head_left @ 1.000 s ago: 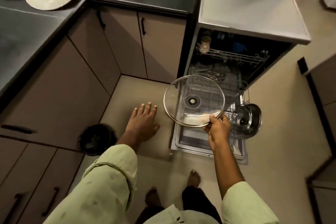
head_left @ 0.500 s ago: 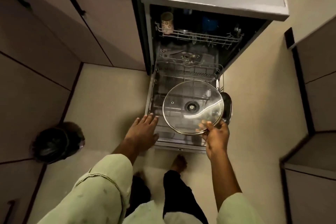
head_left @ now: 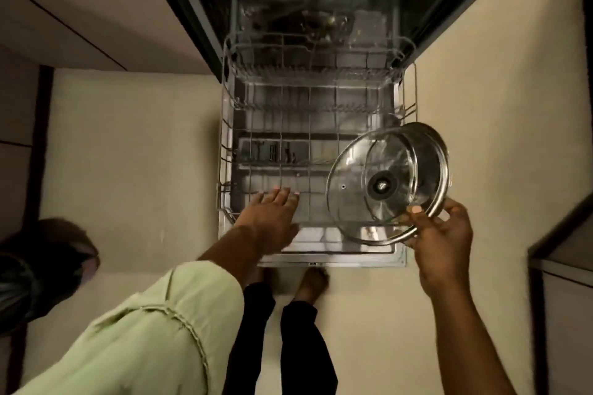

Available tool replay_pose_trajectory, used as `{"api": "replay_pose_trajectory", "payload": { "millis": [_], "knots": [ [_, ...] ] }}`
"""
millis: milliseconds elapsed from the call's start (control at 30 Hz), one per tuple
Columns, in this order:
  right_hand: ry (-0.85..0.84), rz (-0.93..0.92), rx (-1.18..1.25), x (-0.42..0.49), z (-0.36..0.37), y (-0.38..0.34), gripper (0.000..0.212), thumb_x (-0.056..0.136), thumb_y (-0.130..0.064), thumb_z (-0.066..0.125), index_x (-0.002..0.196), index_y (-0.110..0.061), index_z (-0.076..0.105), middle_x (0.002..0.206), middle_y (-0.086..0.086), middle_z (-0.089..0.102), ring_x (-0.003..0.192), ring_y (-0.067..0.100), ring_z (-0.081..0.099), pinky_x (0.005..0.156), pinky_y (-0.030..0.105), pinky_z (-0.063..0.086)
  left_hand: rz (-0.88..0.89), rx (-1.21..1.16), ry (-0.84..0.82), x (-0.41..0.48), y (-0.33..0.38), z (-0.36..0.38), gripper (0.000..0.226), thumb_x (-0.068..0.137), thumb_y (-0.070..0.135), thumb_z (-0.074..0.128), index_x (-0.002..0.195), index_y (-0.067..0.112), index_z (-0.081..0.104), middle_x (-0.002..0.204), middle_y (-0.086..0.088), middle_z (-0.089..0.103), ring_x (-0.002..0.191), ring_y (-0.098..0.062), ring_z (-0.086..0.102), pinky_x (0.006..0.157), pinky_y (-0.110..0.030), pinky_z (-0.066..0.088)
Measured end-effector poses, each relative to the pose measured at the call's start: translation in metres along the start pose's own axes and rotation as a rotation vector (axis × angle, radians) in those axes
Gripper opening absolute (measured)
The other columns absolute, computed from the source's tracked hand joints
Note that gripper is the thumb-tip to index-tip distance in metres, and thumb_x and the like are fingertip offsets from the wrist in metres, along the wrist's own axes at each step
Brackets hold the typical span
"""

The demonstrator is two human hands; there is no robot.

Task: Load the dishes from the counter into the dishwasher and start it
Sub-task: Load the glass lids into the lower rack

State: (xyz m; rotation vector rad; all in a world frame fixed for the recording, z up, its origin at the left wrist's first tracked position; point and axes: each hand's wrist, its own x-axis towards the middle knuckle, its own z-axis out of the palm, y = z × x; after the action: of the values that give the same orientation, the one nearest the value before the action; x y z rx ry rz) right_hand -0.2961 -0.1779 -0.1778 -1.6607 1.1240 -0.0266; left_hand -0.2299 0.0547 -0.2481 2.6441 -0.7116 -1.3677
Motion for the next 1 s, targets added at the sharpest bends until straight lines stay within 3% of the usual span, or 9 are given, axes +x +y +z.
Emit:
{"api": "replay_pose_trajectory", "payload": {
  "millis": [167, 267, 333, 400, 500, 600, 667, 800, 1000],
  "knots": [
    [0.026, -0.104, -0.175, 0.030, 0.015, 0.019, 0.027, 0.083, -0.029, 0.066, 0.098, -0.046, 0.053, 0.096, -0.005, 0.070, 0.090, 0.022, 0.069, 0.086, 0.053, 0.055, -0.026, -0.016, -0.061, 0.070, -0.004, 0.017, 0.070, 0.105, 0.047, 0.030, 0.158, 0.015, -0.003, 0.165, -0.009, -0.009, 0.153, -0.025, -0.005, 0.122, -0.044, 0.003],
    [0.012, -0.156, -0.213, 0.042, 0.023, 0.029, 0.029, 0.092, -0.014, 0.064, 0.113, -0.031, 0.051, 0.093, -0.015, 0.064, 0.086, 0.006, 0.066, 0.075, 0.017, 0.051, -0.049, -0.053, -0.111, 0.101, -0.003, 0.032, 0.072, 0.105, 0.050, 0.028, 0.158, 0.014, -0.004, 0.165, -0.010, -0.010, 0.153, -0.026, -0.004, 0.123, -0.044, 0.005],
    [0.040, -0.174, -0.252, 0.049, 0.027, 0.036, 0.029, 0.093, -0.013, 0.063, 0.118, -0.023, 0.052, 0.092, -0.014, 0.063, 0.082, -0.003, 0.062, 0.066, 0.002, 0.043, -0.069, -0.071, -0.150, 0.115, -0.001, 0.044, 0.073, 0.104, 0.052, 0.027, 0.158, 0.014, -0.005, 0.165, -0.010, -0.010, 0.153, -0.026, -0.003, 0.124, -0.044, 0.006],
    [0.067, -0.209, -0.297, 0.053, 0.032, 0.037, 0.029, 0.093, -0.014, 0.064, 0.119, -0.020, 0.053, 0.095, -0.009, 0.065, 0.082, 0.003, 0.064, 0.073, 0.007, 0.045, -0.082, -0.095, -0.172, 0.124, 0.001, 0.053, 0.075, 0.104, 0.054, 0.026, 0.158, 0.013, -0.005, 0.165, -0.011, -0.010, 0.153, -0.027, -0.002, 0.124, -0.044, 0.005],
    [0.097, -0.265, -0.365, 0.060, 0.038, 0.035, 0.031, 0.092, -0.016, 0.064, 0.119, -0.024, 0.053, 0.105, -0.006, 0.065, 0.097, 0.016, 0.066, 0.089, 0.029, 0.052, -0.107, -0.146, -0.227, 0.135, 0.003, 0.063, 0.077, 0.103, 0.056, 0.025, 0.158, 0.010, -0.005, 0.165, -0.013, -0.009, 0.153, -0.029, -0.003, 0.124, -0.043, 0.004],
    [0.123, -0.287, -0.418, 0.065, 0.038, 0.032, 0.032, 0.091, -0.013, 0.065, 0.121, -0.017, 0.054, 0.100, -0.010, 0.062, 0.090, 0.007, 0.062, 0.080, 0.002, 0.040, -0.122, -0.160, -0.254, 0.143, 0.006, 0.069, 0.080, 0.103, 0.058, 0.025, 0.157, 0.008, -0.006, 0.165, -0.014, -0.011, 0.152, -0.031, -0.005, 0.123, -0.043, 0.004],
    [0.148, -0.309, -0.456, 0.068, 0.036, 0.031, 0.030, 0.091, -0.012, 0.065, 0.120, -0.013, 0.055, 0.097, -0.011, 0.060, 0.081, -0.004, 0.051, 0.073, -0.006, 0.029, -0.140, -0.181, -0.227, 0.145, 0.008, 0.074, 0.081, 0.103, 0.057, 0.026, 0.157, 0.007, -0.007, 0.164, -0.015, -0.014, 0.152, -0.032, -0.006, 0.123, -0.042, 0.004],
    [0.184, -0.301, -0.505, 0.074, 0.039, 0.038, 0.030, 0.091, -0.015, 0.064, 0.120, -0.015, 0.055, 0.105, -0.004, 0.067, 0.091, 0.010, 0.057, 0.081, 0.016, 0.034, -0.200, -0.245, -0.134, 0.141, 0.010, 0.083, 0.080, 0.104, 0.054, 0.028, 0.156, 0.004, -0.005, 0.162, -0.016, -0.020, 0.152, -0.029, -0.007, 0.123, -0.038, 0.005],
    [0.206, -0.272, -0.523, 0.073, 0.043, 0.043, 0.028, 0.091, -0.016, 0.063, 0.118, -0.015, 0.055, 0.111, 0.003, 0.069, 0.099, 0.023, 0.065, 0.086, 0.022, 0.040, -0.260, -0.276, -0.114, 0.135, 0.015, 0.086, 0.076, 0.104, 0.052, 0.024, 0.157, 0.004, -0.003, 0.163, -0.015, -0.018, 0.153, -0.026, -0.008, 0.123, -0.038, 0.006]
  ]
}}
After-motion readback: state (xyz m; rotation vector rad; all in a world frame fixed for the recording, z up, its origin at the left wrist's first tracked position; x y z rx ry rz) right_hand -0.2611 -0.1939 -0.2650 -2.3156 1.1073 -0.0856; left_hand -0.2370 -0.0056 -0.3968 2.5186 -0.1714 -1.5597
